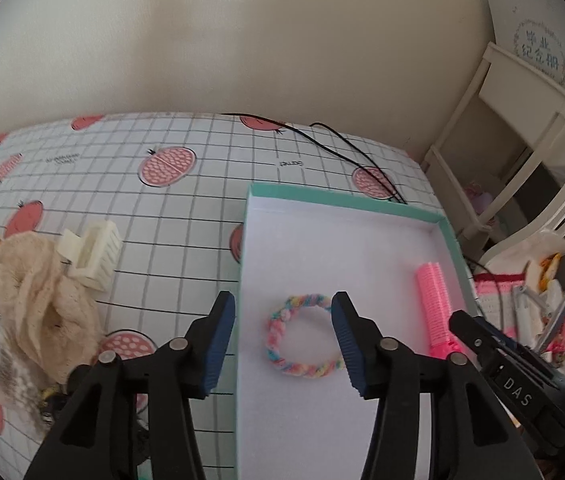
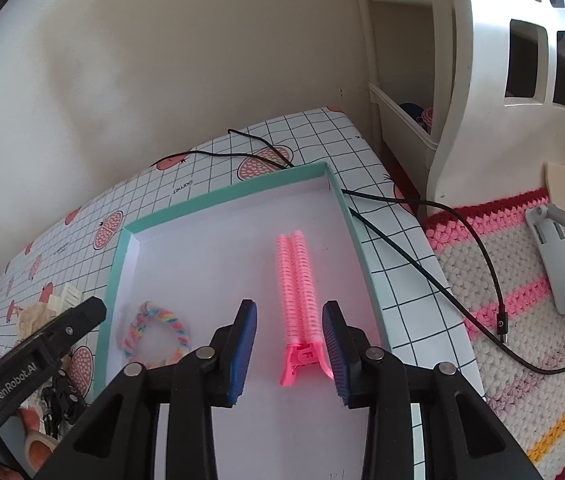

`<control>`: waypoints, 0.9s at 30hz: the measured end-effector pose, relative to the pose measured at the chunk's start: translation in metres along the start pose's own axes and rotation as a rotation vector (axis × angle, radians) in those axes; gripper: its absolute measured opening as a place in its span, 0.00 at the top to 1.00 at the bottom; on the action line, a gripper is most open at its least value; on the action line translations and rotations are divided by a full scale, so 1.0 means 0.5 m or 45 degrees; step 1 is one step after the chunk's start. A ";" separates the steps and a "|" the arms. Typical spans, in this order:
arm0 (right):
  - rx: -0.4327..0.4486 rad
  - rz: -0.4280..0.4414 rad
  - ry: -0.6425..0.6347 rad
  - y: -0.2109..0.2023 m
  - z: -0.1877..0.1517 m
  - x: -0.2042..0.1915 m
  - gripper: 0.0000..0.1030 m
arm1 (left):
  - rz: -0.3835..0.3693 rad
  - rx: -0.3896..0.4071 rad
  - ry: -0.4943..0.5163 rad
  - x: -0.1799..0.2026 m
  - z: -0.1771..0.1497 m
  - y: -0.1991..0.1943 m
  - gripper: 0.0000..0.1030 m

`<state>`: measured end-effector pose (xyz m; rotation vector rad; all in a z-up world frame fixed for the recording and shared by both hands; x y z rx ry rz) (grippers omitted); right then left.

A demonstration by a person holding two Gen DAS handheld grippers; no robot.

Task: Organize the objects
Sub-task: 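Carry the pink roller clip into the tray while the left tool carries the rainbow bracelet there, then open both grippers to release the roller clip and bracelet in the tray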

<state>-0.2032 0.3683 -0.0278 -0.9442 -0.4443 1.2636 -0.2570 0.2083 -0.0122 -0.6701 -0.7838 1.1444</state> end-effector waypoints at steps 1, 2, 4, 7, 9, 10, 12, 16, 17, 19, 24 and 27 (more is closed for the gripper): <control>-0.002 -0.001 0.000 0.001 -0.001 -0.001 0.64 | 0.016 0.005 0.009 -0.002 0.001 -0.001 0.50; -0.004 -0.002 -0.002 0.002 -0.002 -0.001 0.64 | 0.028 0.007 0.013 -0.004 0.000 -0.001 0.50; -0.005 -0.010 -0.012 0.005 -0.004 -0.002 0.64 | 0.042 -0.005 0.013 -0.008 -0.002 0.005 0.49; -0.001 -0.025 -0.023 0.009 -0.005 -0.002 0.51 | 0.084 -0.003 0.009 -0.020 -0.004 0.008 0.33; 0.004 -0.030 -0.024 0.011 -0.006 -0.001 0.38 | 0.119 0.017 0.005 -0.031 -0.001 0.006 0.24; 0.004 -0.034 -0.026 0.012 -0.006 -0.001 0.35 | 0.128 0.022 0.001 -0.035 0.000 0.006 0.17; 0.005 -0.033 -0.031 0.014 -0.007 -0.002 0.27 | 0.137 0.029 -0.015 -0.046 0.002 0.004 0.09; 0.006 -0.046 -0.037 0.018 -0.009 -0.002 0.12 | 0.171 0.029 -0.028 -0.064 0.003 0.005 0.05; 0.007 -0.047 -0.034 0.018 -0.009 -0.001 0.09 | 0.173 0.025 -0.031 -0.068 0.004 0.006 0.05; 0.006 -0.037 -0.029 0.020 -0.009 -0.003 0.07 | 0.172 0.024 -0.041 -0.072 0.004 0.007 0.05; 0.007 -0.035 -0.052 0.024 -0.011 -0.013 0.00 | 0.174 0.020 -0.061 -0.079 0.004 0.007 0.05; 0.000 -0.040 -0.051 0.028 -0.014 -0.013 0.00 | 0.179 0.017 -0.067 -0.084 0.003 0.008 0.05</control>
Point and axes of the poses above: each gripper's, at about its wrist camera, not at the fingertips, and y roughly the way its jaws point, x to its right, z to its top, the point moved 10 cm from there along y, roughly the way its jaws point, and after that the axes turned 1 degree about x, right-handed, at the moved point
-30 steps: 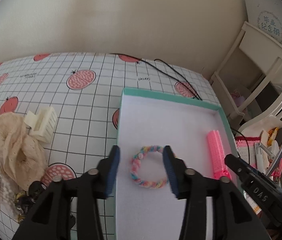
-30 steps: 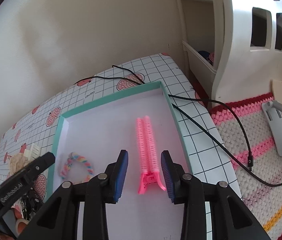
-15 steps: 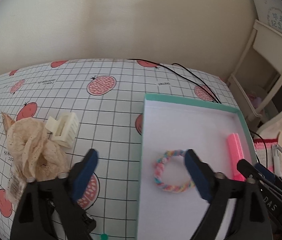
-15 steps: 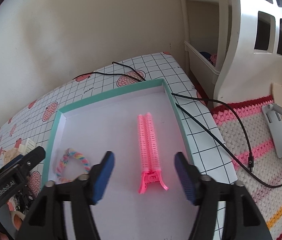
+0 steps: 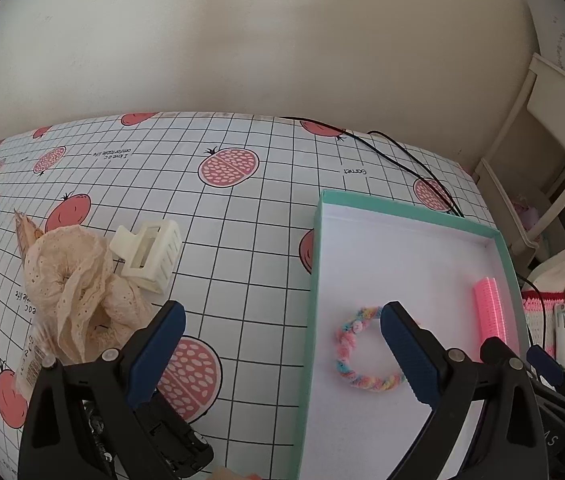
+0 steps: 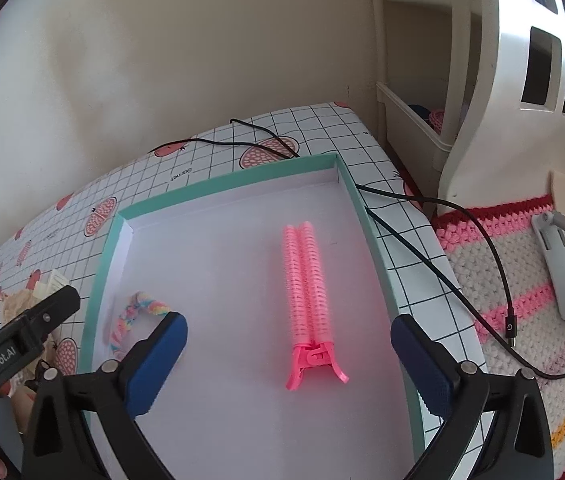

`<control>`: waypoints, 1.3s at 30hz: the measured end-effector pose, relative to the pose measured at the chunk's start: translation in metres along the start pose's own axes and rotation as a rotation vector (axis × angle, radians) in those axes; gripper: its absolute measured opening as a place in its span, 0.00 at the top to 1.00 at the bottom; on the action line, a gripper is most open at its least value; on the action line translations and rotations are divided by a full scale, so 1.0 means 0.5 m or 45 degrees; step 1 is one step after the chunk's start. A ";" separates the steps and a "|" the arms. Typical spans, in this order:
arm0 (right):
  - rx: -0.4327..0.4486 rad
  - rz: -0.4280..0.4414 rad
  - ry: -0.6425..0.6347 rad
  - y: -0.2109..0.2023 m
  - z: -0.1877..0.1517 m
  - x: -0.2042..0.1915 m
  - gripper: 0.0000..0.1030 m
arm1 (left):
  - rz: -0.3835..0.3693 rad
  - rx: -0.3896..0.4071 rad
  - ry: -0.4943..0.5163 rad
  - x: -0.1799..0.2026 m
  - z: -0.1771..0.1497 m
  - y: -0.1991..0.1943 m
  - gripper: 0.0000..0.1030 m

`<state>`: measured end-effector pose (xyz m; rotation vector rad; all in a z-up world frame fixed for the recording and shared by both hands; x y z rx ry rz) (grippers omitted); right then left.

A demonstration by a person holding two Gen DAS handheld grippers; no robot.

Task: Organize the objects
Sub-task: 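Open both grippers to release the roller clip and bracelet in the tray, then move both tools back toward the pile of toys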

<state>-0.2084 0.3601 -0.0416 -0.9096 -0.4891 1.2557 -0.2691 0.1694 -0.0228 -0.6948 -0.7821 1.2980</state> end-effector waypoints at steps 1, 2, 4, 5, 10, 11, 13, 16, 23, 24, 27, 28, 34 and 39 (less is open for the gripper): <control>0.000 -0.002 0.000 0.001 0.000 0.001 0.00 | 0.001 -0.003 -0.002 -0.001 0.001 0.001 0.05; 0.000 -0.001 -0.001 0.001 0.000 0.000 0.00 | 0.006 0.000 -0.005 -0.002 0.003 0.001 0.05; 0.002 -0.005 -0.003 0.000 0.000 0.001 0.00 | 0.008 0.008 -0.007 -0.004 0.005 0.000 0.05; 0.001 -0.006 -0.003 0.000 0.000 0.001 0.00 | 0.008 0.012 -0.007 -0.005 0.006 0.000 0.05; 0.004 -0.016 -0.010 -0.009 0.000 0.001 0.00 | 0.002 0.024 0.002 -0.006 0.008 -0.012 0.05; 0.008 -0.015 -0.010 -0.014 0.001 -0.001 0.00 | -0.017 0.039 0.013 -0.004 0.012 -0.016 0.05; 0.021 -0.012 -0.007 -0.031 0.002 -0.005 0.00 | -0.030 0.042 0.007 -0.007 0.013 -0.032 0.05; 0.041 0.008 -0.012 -0.063 0.000 -0.018 0.00 | -0.038 0.063 0.008 -0.018 0.020 -0.070 0.05; 0.072 0.074 -0.039 -0.140 -0.021 -0.084 0.00 | -0.036 0.135 0.033 -0.064 0.023 -0.179 0.05; 0.075 0.081 -0.048 -0.147 -0.024 -0.096 0.00 | -0.036 0.140 0.033 -0.074 0.021 -0.191 0.05; 0.073 0.115 -0.092 -0.170 -0.042 -0.142 0.00 | -0.039 0.155 0.012 -0.112 0.007 -0.224 0.05; 0.070 0.126 -0.110 -0.177 -0.051 -0.158 0.00 | -0.040 0.157 -0.005 -0.129 0.001 -0.233 0.05; 0.038 0.186 -0.164 -0.200 -0.094 -0.231 0.00 | -0.031 0.155 -0.105 -0.214 -0.034 -0.268 0.05; -0.017 0.232 -0.192 -0.197 -0.131 -0.288 0.00 | 0.000 0.115 -0.154 -0.273 -0.067 -0.271 0.05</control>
Point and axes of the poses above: each gripper's, at about its wrist camera, not at the fingertips, and y roughly the way its jaws point, x to its right, z to its top, the point moved 10 cm from there along y, roughly the way its jaws point, and after that the axes turned 1 degree about x, right-handed, at the moved point
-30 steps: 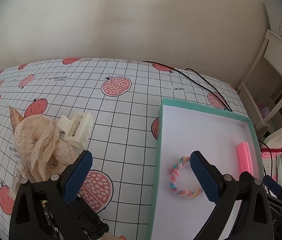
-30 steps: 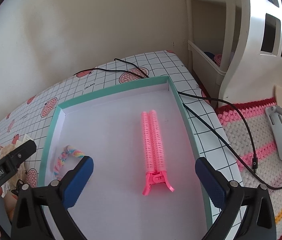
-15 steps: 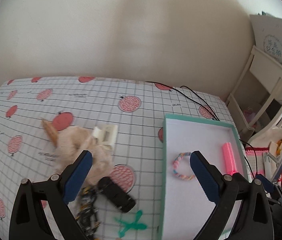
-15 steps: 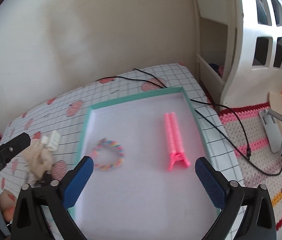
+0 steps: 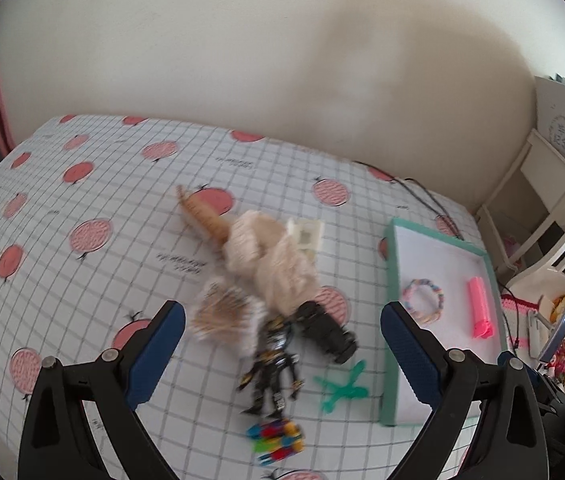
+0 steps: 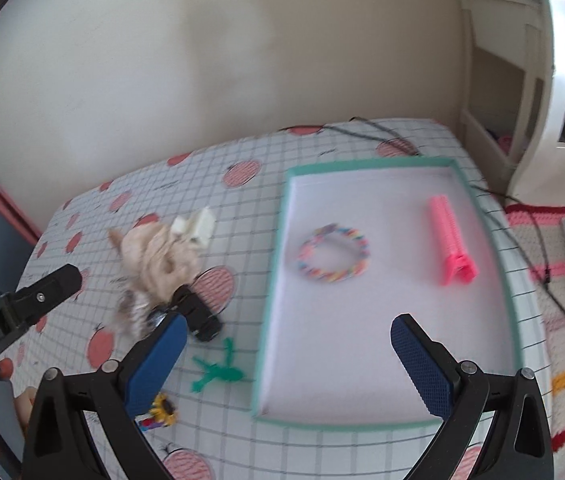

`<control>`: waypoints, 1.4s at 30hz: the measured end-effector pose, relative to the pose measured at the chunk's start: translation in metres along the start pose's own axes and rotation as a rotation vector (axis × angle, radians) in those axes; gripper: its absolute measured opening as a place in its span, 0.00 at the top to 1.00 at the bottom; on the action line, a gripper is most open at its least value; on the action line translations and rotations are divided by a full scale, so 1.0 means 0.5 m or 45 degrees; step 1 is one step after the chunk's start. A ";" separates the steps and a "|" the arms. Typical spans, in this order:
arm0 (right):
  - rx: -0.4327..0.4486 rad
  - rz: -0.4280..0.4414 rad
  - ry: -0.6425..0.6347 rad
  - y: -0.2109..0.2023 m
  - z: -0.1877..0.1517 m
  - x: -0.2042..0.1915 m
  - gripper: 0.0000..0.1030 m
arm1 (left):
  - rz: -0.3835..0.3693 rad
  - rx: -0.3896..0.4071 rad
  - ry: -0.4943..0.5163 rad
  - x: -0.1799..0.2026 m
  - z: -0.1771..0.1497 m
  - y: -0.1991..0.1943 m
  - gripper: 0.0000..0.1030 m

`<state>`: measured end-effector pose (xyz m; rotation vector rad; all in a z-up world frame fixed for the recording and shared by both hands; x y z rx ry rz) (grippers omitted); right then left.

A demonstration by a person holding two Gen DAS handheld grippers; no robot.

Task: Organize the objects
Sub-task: 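Move both tools back toward the pile of toys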

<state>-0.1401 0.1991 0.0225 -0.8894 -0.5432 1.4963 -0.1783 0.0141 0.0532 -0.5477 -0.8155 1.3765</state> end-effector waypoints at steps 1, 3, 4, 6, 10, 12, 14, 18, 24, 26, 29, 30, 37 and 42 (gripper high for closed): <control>-0.010 0.005 -0.020 0.004 -0.005 -0.015 0.00 | 0.007 -0.002 -0.005 -0.009 -0.003 -0.002 0.05; -0.032 0.017 -0.043 0.012 -0.014 -0.038 0.00 | 0.022 0.000 -0.017 -0.029 -0.008 -0.007 0.05; -0.047 0.025 -0.052 0.018 -0.020 -0.050 0.00 | 0.028 -0.004 -0.023 -0.037 -0.011 -0.007 0.04; -0.079 0.035 -0.070 0.032 -0.033 -0.072 0.00 | 0.035 -0.023 -0.046 -0.056 -0.016 -0.005 0.04; -0.126 0.040 -0.137 0.055 -0.053 -0.110 0.00 | 0.053 -0.089 -0.079 -0.078 -0.033 0.010 0.04; -0.147 0.038 -0.163 0.065 -0.061 -0.122 0.00 | 0.063 -0.141 -0.078 -0.083 -0.048 0.021 0.05; -0.172 0.037 -0.179 0.076 -0.071 -0.128 0.00 | 0.066 -0.182 -0.080 -0.085 -0.062 0.028 0.05; -0.221 0.025 -0.215 0.093 -0.088 -0.127 0.01 | 0.081 -0.243 -0.108 -0.093 -0.086 0.039 0.04; -0.271 0.025 -0.268 0.107 -0.106 -0.125 0.09 | 0.066 -0.340 -0.174 -0.093 -0.123 0.056 0.05; -0.294 0.021 -0.279 0.115 -0.113 -0.121 0.12 | 0.061 -0.366 -0.179 -0.087 -0.134 0.061 0.05; -0.307 0.012 -0.325 0.119 -0.120 -0.123 0.17 | 0.064 -0.408 -0.181 -0.079 -0.152 0.072 0.05; -0.312 0.020 -0.328 0.120 -0.122 -0.125 0.18 | 0.059 -0.425 -0.185 -0.075 -0.159 0.076 0.05; -0.303 0.031 -0.380 0.121 -0.125 -0.133 0.22 | 0.031 -0.502 -0.213 -0.054 -0.190 0.094 0.11; -0.245 0.059 -0.384 0.103 -0.109 -0.142 0.27 | 0.015 -0.485 -0.261 -0.053 -0.183 0.086 0.15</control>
Point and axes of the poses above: each gripper's, at about its wrist camera, not at the fingertips, and y roughly the way its jaws point, x to its right, z to its top, the point moved 10 cm from there along y, roughly the way its jaws point, and after that the axes turned 1 degree about x, right-handed, at the moved point
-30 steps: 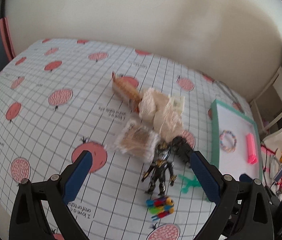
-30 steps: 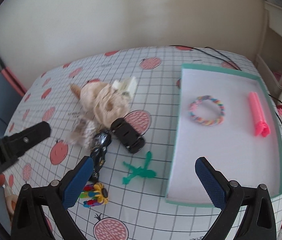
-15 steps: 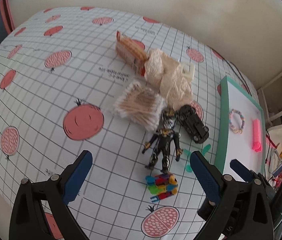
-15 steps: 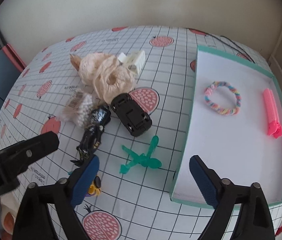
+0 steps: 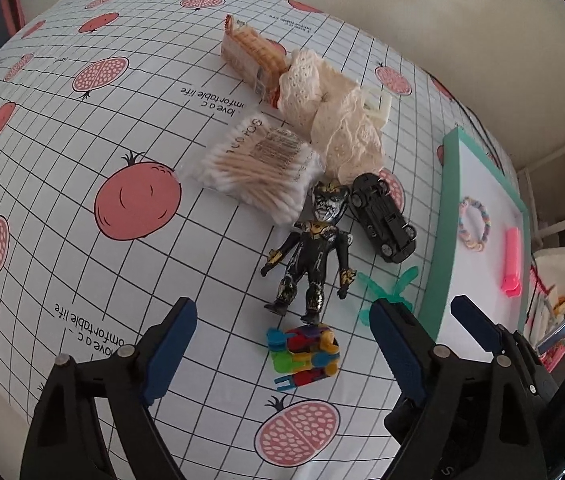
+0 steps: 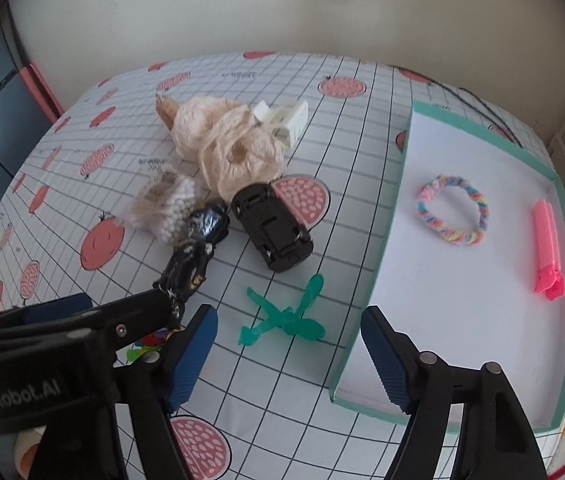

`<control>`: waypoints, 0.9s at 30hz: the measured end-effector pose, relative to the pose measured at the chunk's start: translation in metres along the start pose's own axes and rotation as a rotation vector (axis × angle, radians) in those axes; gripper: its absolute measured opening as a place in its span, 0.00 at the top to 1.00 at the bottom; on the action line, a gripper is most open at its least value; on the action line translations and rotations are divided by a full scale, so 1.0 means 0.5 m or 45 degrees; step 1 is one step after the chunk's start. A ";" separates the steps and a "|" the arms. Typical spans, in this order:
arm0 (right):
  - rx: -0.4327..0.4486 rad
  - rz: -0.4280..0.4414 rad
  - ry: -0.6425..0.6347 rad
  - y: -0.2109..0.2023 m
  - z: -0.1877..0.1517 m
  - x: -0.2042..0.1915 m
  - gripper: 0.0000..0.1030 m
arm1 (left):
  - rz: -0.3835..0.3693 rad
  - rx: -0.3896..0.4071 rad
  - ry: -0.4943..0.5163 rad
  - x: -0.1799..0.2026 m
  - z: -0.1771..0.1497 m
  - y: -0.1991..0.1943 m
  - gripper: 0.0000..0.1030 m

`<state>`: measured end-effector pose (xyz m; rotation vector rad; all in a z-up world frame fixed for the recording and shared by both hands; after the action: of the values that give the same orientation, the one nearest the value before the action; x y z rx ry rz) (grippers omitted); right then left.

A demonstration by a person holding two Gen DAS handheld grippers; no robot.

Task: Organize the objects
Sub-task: 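Move both tools back toward the pile of toys, then grasp the colorful block toy with the left gripper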

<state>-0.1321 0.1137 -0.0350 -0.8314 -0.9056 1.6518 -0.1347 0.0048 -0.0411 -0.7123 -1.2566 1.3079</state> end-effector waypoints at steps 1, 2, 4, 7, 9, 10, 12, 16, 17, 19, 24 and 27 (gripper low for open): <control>0.009 0.009 -0.013 -0.004 0.000 -0.004 0.27 | -0.001 0.004 -0.001 0.000 0.001 -0.002 0.15; 0.011 0.018 -0.026 -0.003 0.002 -0.012 0.27 | -0.002 0.008 -0.003 -0.001 0.002 -0.005 0.15; -0.008 0.053 -0.047 0.003 0.000 -0.025 0.27 | -0.001 0.007 -0.010 -0.005 0.003 -0.005 0.15; -0.050 0.057 -0.070 0.017 -0.007 -0.034 0.28 | -0.005 -0.020 -0.014 -0.009 -0.004 0.005 0.15; -0.086 0.026 -0.079 0.025 -0.017 -0.029 0.28 | -0.006 -0.041 -0.010 -0.004 -0.011 0.014 0.15; -0.095 0.017 -0.081 0.027 -0.022 -0.026 0.28 | 0.001 -0.047 -0.005 -0.002 -0.011 0.016 0.15; -0.102 0.019 -0.076 0.029 -0.025 -0.020 0.32 | 0.008 -0.060 0.002 0.001 -0.015 0.023 0.16; -0.104 0.013 -0.060 0.032 -0.025 -0.010 0.33 | 0.006 -0.102 -0.009 0.005 -0.027 0.040 0.21; -0.114 0.012 -0.066 0.037 -0.028 -0.009 0.33 | 0.010 -0.114 -0.012 0.004 -0.031 0.045 0.22; -0.112 -0.005 -0.097 0.040 -0.027 -0.012 0.33 | 0.021 -0.121 -0.011 0.006 -0.036 0.050 0.24; -0.108 -0.031 -0.139 0.045 -0.029 -0.013 0.33 | 0.025 -0.135 -0.030 0.002 -0.034 0.056 0.29; -0.112 -0.051 -0.169 0.049 -0.029 -0.015 0.33 | 0.020 -0.149 -0.033 0.001 -0.040 0.058 0.34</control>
<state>-0.1287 0.1041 -0.0628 -0.7645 -1.0869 1.6568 -0.1250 0.0161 -0.0729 -0.7913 -1.3596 1.2679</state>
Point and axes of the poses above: each gripper's, at about its wrist camera, not at the fingertips, and y roughly the way its jaws point, x to its right, z to its top, the point moved 10 cm from there along y, roughly the way its jaws point, and after that the axes turned 1 degree about x, right-handed, at the moved point
